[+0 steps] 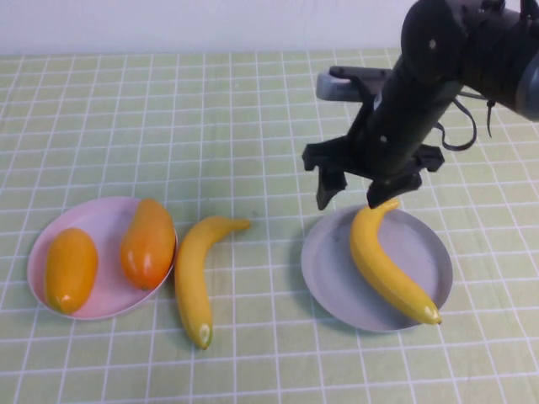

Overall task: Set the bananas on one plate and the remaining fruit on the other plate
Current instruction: Put another type of fruit in the right plate

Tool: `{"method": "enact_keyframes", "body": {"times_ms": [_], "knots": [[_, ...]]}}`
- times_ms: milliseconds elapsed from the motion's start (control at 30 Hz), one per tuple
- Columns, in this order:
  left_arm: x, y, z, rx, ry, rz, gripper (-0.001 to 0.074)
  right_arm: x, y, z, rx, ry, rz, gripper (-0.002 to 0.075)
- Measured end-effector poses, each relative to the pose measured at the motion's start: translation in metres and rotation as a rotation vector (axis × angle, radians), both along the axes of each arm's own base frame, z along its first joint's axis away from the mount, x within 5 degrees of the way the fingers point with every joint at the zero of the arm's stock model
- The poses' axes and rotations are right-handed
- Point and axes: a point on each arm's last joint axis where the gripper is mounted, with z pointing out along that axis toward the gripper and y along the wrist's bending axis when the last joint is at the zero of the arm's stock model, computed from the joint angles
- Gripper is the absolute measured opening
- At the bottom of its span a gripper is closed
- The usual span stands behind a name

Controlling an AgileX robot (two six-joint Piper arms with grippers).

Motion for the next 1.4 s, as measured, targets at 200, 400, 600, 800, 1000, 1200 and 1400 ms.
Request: {"method": "enact_keyframes", "body": {"times_ms": [200,400,600,800,1000,1200,1400], "knots": [[0.000,0.000,0.000,0.000,0.000,0.000,-0.0001,-0.020,0.048,0.013,0.055,-0.026,0.113,0.0486],[0.000,0.000,0.000,0.000,0.000,0.000,-0.0001,-0.034,0.105,-0.024,0.079,0.003,0.212,0.0484],[0.000,0.000,0.000,0.000,0.000,0.000,-0.0001,-0.034,0.138,-0.048,0.095,0.019,0.264,0.0484],[0.000,0.000,0.000,0.000,0.000,0.000,-0.0001,-0.038,0.164,-0.062,0.094,0.014,0.342,0.0484],[0.000,0.000,0.000,0.000,0.000,0.000,-0.0001,-0.041,0.175,-0.069,0.077,-0.005,0.406,0.0484],[0.000,0.000,0.000,0.000,0.000,0.000,-0.0001,-0.036,0.173,-0.083,0.005,-0.027,0.426,0.0484],[0.000,0.000,0.000,0.000,0.000,0.000,-0.0001,-0.035,0.173,-0.085,-0.007,-0.033,0.429,0.0474]]}}
